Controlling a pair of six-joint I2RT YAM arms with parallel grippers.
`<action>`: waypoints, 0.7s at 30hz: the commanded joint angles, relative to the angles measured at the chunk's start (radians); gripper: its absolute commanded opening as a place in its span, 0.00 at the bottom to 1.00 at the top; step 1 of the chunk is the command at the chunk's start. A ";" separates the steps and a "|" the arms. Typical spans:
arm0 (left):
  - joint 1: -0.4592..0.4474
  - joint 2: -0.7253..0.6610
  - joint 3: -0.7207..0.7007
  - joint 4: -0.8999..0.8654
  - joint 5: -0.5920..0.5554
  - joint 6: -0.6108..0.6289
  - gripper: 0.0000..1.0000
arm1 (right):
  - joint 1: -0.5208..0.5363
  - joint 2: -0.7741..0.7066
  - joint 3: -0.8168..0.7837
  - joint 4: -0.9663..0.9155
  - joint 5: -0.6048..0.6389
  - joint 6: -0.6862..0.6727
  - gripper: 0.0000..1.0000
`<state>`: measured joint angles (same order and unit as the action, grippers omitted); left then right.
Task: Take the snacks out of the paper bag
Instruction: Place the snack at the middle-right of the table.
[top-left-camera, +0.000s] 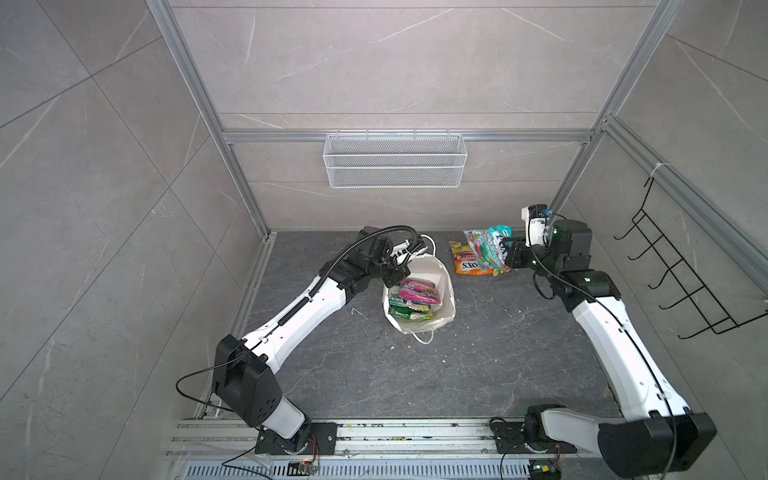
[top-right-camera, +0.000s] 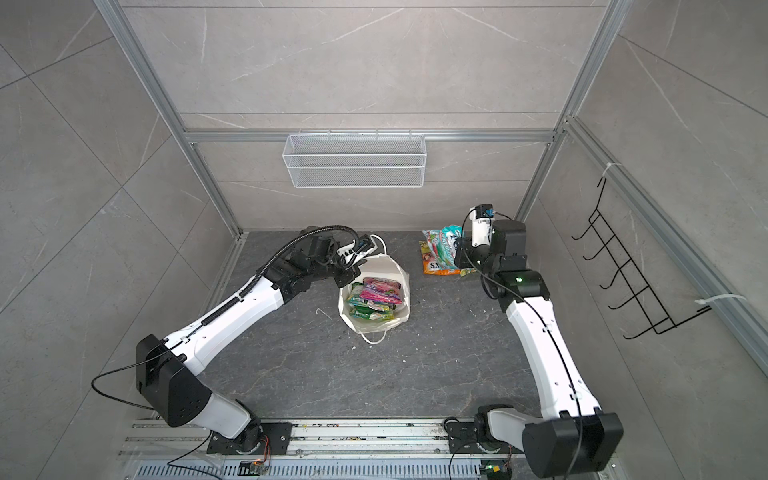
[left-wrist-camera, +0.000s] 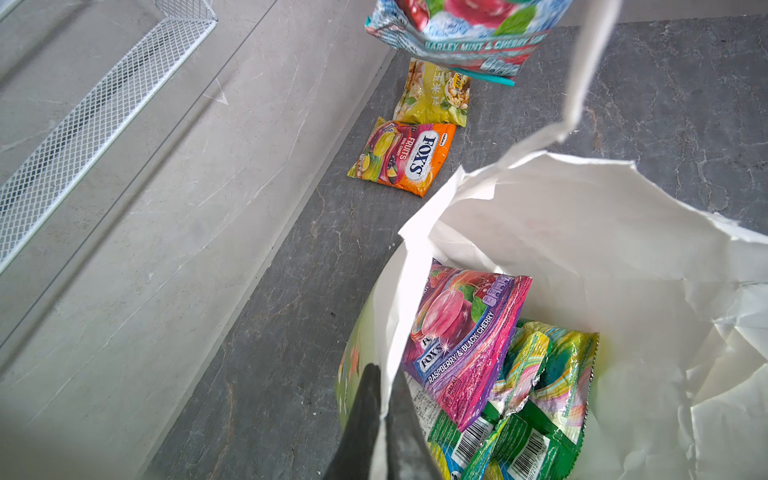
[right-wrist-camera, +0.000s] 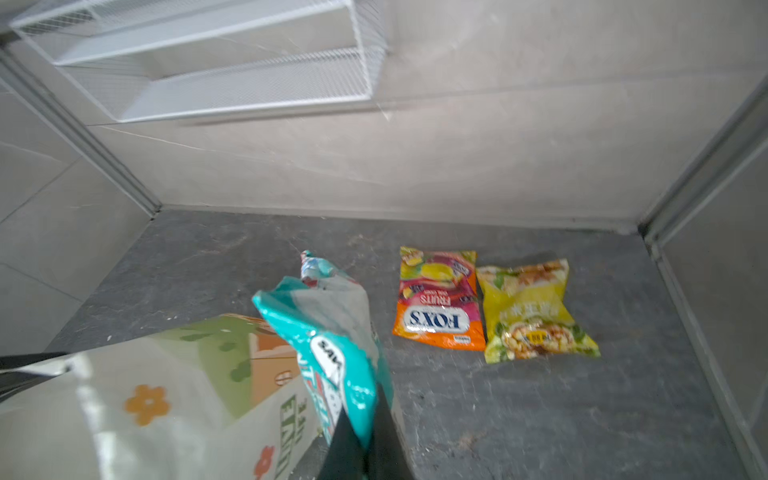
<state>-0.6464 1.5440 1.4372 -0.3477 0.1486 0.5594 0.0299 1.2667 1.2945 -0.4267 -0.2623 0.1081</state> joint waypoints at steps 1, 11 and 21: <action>-0.002 -0.038 0.003 0.060 0.010 0.005 0.00 | -0.077 0.040 -0.013 -0.016 -0.188 0.098 0.00; -0.001 -0.032 -0.003 0.061 0.014 0.007 0.00 | -0.137 0.183 0.050 -0.160 -0.330 0.084 0.00; 0.000 -0.030 -0.005 0.058 0.015 0.001 0.00 | -0.133 0.213 0.013 -0.238 -0.401 0.103 0.00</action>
<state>-0.6464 1.5440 1.4288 -0.3351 0.1501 0.5598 -0.1089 1.4631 1.2961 -0.6231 -0.6174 0.1997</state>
